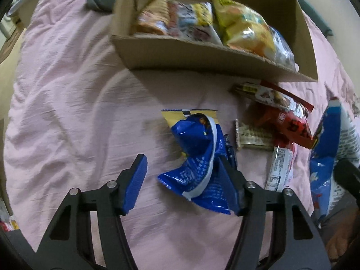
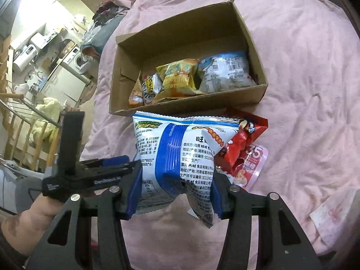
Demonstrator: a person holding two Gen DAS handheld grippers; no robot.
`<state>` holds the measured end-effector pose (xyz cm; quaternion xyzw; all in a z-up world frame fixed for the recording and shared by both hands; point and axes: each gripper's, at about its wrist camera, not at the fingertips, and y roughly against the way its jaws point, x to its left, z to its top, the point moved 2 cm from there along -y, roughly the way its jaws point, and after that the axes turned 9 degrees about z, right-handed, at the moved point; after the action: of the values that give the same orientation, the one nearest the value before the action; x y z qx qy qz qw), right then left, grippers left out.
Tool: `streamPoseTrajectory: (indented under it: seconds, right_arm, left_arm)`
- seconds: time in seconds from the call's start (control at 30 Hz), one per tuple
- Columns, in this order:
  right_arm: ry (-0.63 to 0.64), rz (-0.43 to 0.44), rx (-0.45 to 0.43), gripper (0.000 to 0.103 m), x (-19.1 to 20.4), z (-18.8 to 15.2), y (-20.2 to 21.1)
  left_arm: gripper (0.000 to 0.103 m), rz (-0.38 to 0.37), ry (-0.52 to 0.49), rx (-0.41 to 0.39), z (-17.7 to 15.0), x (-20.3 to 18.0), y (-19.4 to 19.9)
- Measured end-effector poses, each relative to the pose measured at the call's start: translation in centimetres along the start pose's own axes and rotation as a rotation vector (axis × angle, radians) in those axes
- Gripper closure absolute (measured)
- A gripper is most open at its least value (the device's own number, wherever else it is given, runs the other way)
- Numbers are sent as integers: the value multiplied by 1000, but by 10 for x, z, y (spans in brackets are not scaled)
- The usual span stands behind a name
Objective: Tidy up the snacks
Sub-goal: 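Grasp the blue foil bag with left tool while right tool grasps blue-white chip bag, then carry both bags over the box and lower them inside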
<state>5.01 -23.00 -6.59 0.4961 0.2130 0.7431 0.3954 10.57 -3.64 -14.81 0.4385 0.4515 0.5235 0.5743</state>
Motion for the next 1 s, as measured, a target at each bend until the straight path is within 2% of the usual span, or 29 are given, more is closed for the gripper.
streamPoseTrajectory:
  seconds: [0.03, 0.1, 0.13, 0.17, 0.2, 0.33, 0.5, 0.57, 0.7, 0.9, 1.0]
  right_arm:
    - [-7, 5, 0, 50, -2, 1, 1]
    - [-8, 9, -2, 50, 0, 2, -4]
    - [-6, 12, -5, 50, 1, 2, -4]
    - [-4, 13, -6, 50, 3, 3, -5]
    - [0, 13, -8, 50, 4, 3, -4]
    - [-3, 13, -7, 50, 2, 1, -2]
    - [4, 8, -13, 50, 6, 2, -3]
    - [14, 7, -21, 50, 9, 2, -1]
    - [48, -15, -47, 50, 15, 3, 6]
    - [104, -45, -130, 50, 32, 21, 26]
    - [115, -36, -163, 50, 38, 37, 34]
  left_arm:
    - [53, -14, -5, 15, 1, -3, -5]
    - [57, -10, -18, 24, 2, -8, -11]
    - [65, -13, -23, 23, 4, -9, -12]
    - [79, -24, -28, 24, 4, -10, -12]
    - [84, -39, -31, 27, 3, -12, -11]
    - [86, -8, -55, -2, -2, -18, -1]
    - [86, 12, -8, -16, -6, 1, 9]
    - [86, 31, 12, -52, -8, 9, 21]
    - [86, 6, 77, -156, -14, 25, 60]
    - [86, 48, 91, -340, -2, 30, 119]
    - [86, 59, 90, -401, 8, 28, 138]
